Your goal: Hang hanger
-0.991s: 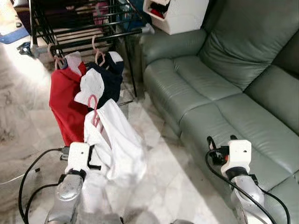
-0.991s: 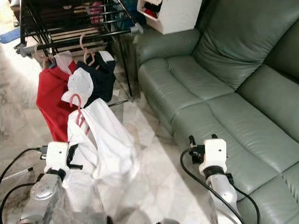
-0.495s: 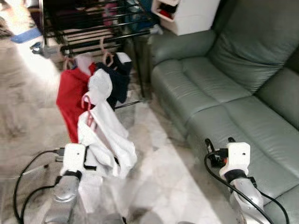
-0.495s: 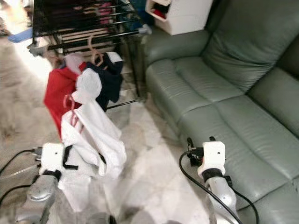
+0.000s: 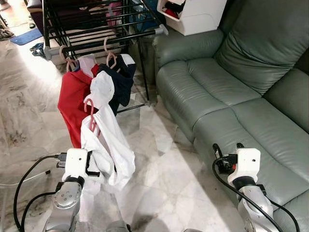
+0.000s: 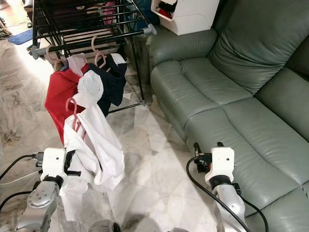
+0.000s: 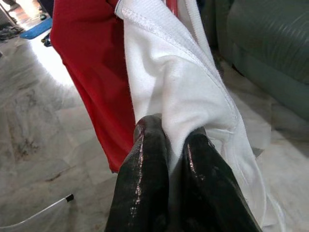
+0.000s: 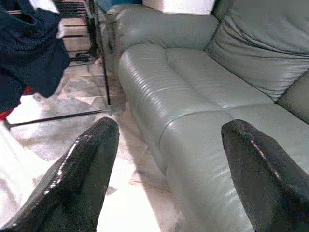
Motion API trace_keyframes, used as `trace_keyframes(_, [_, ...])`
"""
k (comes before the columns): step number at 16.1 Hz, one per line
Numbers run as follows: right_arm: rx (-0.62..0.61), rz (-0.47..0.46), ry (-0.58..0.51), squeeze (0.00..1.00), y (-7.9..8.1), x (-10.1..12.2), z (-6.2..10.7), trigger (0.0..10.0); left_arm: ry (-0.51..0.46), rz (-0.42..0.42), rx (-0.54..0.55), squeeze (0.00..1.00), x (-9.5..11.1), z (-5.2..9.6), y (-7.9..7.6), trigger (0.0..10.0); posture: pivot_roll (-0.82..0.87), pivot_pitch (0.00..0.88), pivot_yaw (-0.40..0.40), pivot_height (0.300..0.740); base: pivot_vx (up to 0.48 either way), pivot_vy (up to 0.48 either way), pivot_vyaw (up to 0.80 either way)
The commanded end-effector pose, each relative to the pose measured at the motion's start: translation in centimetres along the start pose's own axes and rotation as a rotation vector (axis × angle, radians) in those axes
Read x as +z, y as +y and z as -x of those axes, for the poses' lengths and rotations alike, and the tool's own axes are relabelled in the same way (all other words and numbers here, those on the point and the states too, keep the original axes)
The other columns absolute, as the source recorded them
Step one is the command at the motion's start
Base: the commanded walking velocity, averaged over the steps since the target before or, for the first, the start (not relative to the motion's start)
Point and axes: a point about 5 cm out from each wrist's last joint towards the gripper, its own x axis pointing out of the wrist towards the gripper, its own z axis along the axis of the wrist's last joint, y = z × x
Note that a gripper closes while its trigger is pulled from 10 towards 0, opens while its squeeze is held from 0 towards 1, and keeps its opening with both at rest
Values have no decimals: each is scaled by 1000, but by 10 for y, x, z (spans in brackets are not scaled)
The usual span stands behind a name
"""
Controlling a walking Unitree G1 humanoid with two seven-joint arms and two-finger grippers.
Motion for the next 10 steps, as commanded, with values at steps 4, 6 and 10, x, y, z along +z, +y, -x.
trace_keyframes(4, [31, 6, -29, 0, 1, 7, 0, 10000, -63, 3, 35, 0, 13, -3, 7, 10000, -55, 0, 44, 740, 330, 0, 628])
trace_keyframes(6, [32, 6, -29, 0, 0, 7, -1, 10000, -61, 6, 40, 0, 12, -3, 8, 10000, -56, 0, 41, 740, 338, 0, 0])
trace_keyframes(10, [34, 1, -27, 0, 0, 6, 1, 10000, -58, 12, 46, 0, 11, -3, 8, 10000, -57, 0, 41, 740, 340, 0, 0])
